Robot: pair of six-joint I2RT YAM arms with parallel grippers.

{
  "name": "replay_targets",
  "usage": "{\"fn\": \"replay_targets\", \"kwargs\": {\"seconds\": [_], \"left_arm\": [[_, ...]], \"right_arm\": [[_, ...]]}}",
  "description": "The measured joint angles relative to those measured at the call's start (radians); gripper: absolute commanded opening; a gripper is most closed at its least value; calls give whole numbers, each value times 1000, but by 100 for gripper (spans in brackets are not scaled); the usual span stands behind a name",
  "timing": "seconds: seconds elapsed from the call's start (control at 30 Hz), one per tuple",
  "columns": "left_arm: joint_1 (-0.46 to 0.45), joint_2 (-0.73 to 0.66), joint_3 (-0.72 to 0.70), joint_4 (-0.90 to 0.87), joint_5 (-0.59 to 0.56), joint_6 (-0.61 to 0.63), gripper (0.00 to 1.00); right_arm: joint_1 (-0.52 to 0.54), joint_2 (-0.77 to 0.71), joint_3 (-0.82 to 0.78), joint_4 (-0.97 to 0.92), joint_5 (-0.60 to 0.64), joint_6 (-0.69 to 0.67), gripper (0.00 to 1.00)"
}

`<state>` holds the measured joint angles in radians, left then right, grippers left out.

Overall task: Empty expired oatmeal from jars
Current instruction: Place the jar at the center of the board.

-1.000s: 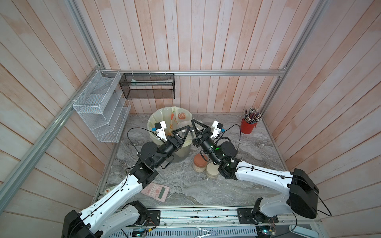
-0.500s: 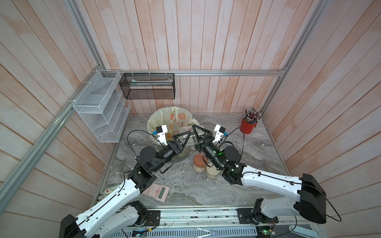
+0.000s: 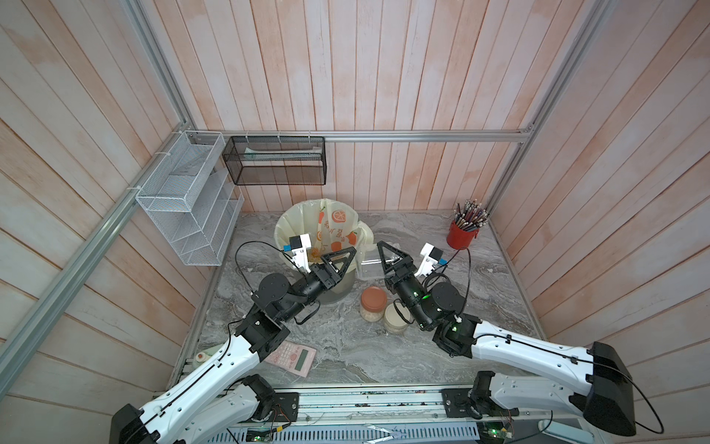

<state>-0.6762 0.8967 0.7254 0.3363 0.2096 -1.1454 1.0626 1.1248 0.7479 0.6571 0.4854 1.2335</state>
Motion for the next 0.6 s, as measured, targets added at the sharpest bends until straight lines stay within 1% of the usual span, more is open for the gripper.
{"fn": "replay_targets", "kwargs": {"seconds": [0.13,0.33,0.5,0.6], "left_arm": [[0,-22,-3,-20,27,19,100],[0,-81,-16,-92,33,67,100],[0,-82,-4,-178,32,148,100],[0,-71,12,-249,25,217,100]], "right_arm": [[4,-61,-37,-42,26,-8,40],[11,-185,-98,-126,75,-16,40],[10,-276,-115,-247,117,-30,40],[10,-322,-115,-367,150,-31,40]]}}
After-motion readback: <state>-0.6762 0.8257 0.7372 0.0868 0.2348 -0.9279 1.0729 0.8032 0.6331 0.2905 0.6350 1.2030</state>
